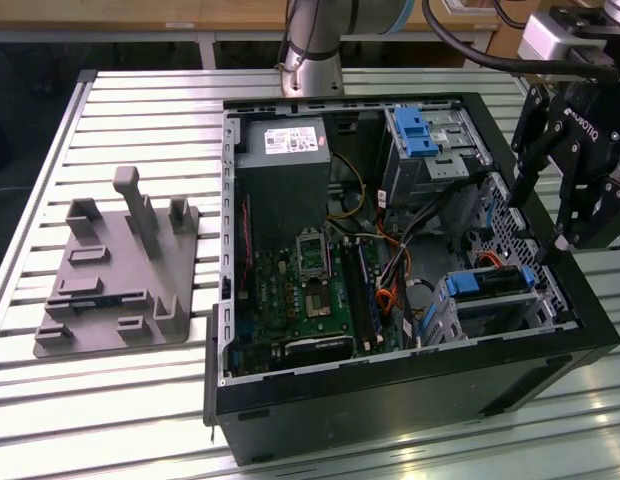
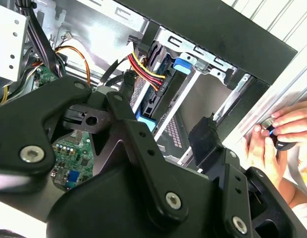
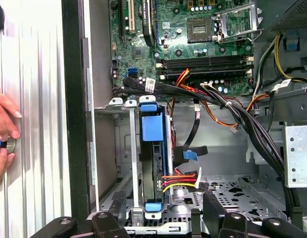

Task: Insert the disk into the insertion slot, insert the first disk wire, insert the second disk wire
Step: 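Insert the second disk wire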

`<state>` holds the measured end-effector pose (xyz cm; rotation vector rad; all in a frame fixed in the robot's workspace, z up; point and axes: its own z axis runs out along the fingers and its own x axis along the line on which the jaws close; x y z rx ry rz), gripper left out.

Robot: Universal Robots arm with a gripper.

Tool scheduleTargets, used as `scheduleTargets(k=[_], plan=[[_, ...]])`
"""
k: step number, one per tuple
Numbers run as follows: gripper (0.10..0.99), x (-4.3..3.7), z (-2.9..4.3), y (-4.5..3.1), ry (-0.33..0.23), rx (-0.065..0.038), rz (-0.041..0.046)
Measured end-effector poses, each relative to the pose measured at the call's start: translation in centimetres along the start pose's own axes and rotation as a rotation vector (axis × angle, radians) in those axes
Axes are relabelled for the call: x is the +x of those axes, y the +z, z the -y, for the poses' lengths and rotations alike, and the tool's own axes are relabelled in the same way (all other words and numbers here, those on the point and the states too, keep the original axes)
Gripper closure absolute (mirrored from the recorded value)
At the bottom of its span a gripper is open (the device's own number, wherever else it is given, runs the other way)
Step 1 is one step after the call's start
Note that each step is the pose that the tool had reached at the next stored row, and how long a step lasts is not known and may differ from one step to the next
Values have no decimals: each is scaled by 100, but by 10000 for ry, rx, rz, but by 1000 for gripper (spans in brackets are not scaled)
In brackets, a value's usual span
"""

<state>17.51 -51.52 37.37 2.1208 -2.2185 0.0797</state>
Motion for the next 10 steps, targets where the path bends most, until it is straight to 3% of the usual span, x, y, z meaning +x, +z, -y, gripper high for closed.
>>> scheduleTargets(k=[3, 7, 10], plan=[[373, -8, -1, -2, 0, 1, -18], [373, -64, -4, -12, 2, 5, -110], [373, -149, -9, -35, 3, 11, -256]])
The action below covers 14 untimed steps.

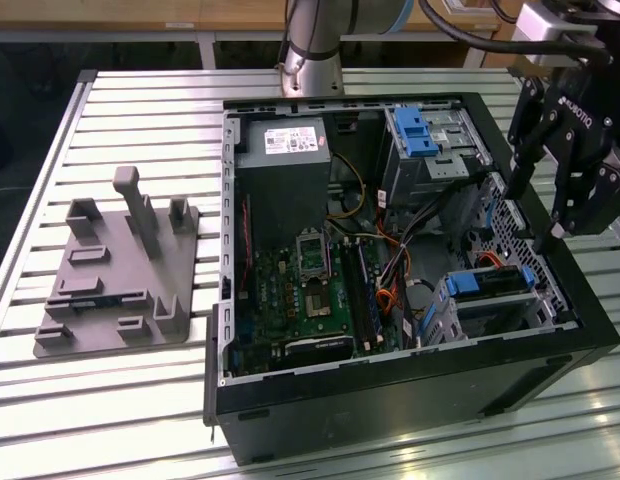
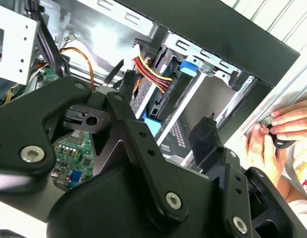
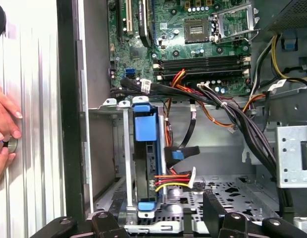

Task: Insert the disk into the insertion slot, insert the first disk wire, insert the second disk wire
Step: 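Insert the second disk wire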

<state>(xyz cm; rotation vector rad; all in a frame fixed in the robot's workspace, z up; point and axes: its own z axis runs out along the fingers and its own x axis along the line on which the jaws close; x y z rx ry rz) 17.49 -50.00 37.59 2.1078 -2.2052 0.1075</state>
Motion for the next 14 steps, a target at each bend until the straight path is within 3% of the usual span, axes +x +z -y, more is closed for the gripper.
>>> scheduleTargets(k=[2, 4, 6, 8, 9, 10, 11, 14], plan=[[373, -57, -6, -16, 4, 6, -146], [373, -104, -12, -23, 7, 16, -369], [388, -142, -20, -28, 12, 32, -725], [514, -177, -31, -31, 17, 48, -1082], [514, -194, -38, -33, 21, 55, -1256], [576, -212, -47, -36, 23, 63, -1412], [576, -231, -58, -37, 24, 69, -1545], [576, -293, -113, -44, 30, 85, -1702]])
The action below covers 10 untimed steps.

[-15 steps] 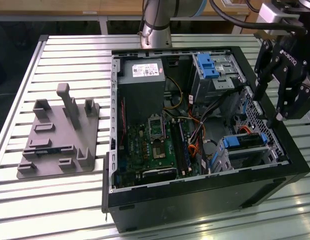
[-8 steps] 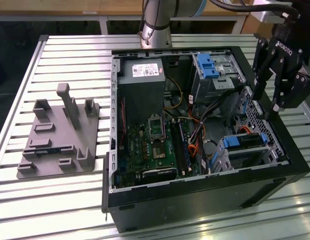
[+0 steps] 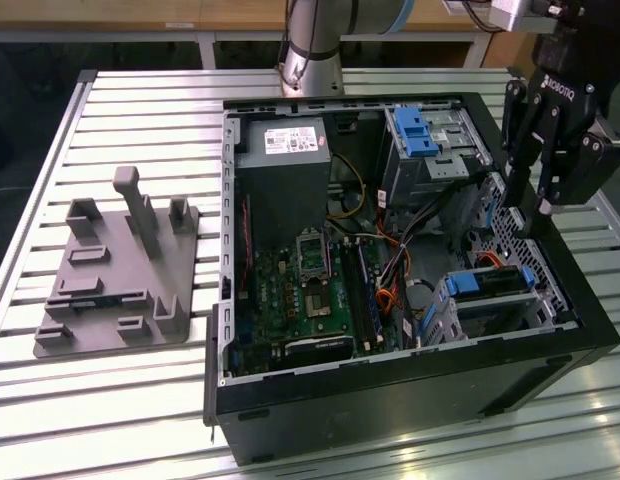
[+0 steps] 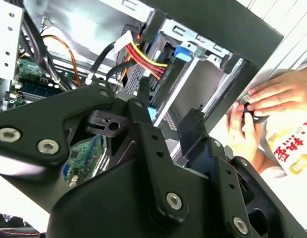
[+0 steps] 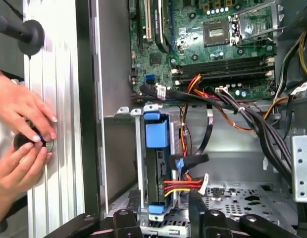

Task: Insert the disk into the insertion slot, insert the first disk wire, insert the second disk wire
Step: 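Insert the second disk wire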

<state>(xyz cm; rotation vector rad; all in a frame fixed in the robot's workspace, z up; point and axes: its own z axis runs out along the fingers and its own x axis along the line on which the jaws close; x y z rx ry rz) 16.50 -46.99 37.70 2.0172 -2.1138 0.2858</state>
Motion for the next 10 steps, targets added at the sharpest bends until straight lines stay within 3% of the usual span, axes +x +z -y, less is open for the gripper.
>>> scheduleTargets(k=[5, 8, 10], plan=[[576, -81, -127, -23, 10, 35, -134], [576, -96, -208, -23, 13, 51, -314], [576, -103, -242, -12, 1, 60, -389]])
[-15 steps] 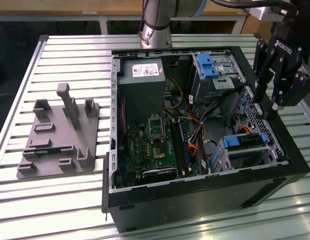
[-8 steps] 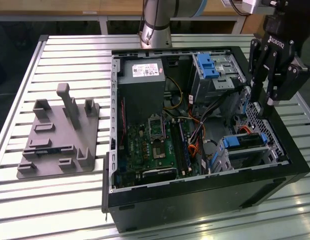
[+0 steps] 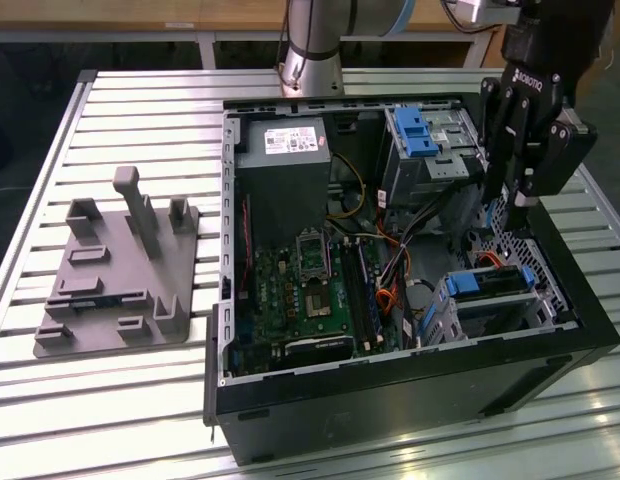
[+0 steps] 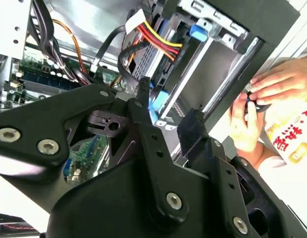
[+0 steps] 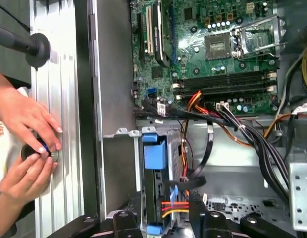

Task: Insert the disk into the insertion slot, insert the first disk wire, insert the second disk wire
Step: 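Insert the second disk wire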

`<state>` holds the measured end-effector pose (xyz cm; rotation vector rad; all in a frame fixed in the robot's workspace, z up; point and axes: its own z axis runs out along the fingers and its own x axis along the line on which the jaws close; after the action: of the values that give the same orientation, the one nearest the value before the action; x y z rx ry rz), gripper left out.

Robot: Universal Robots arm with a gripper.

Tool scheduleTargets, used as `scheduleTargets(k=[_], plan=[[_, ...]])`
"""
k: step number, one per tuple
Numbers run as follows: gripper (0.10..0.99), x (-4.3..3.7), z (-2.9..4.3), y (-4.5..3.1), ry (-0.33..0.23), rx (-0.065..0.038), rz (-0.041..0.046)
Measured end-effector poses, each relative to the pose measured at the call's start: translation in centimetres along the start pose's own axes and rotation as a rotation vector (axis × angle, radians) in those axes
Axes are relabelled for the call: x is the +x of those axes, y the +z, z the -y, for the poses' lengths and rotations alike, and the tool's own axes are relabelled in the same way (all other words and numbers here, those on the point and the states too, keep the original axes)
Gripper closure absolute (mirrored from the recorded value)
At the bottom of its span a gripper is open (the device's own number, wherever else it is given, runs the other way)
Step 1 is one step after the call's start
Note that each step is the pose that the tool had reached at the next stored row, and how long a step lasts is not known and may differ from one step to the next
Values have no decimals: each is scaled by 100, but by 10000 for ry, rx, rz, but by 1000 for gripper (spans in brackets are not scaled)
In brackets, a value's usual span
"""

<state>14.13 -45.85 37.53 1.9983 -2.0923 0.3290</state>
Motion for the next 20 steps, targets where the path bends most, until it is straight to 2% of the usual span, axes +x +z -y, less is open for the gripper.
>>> scheduleTargets(k=[5, 11, 18, 20], plan=[[576, -23, -36, 35, -255, 87, -18], [576, -38, -39, 54, -1035, 347, -15], [576, -52, -157, 106, -1146, 394, -68], [576, -62, -156, 111, -1174, 402, -138]])
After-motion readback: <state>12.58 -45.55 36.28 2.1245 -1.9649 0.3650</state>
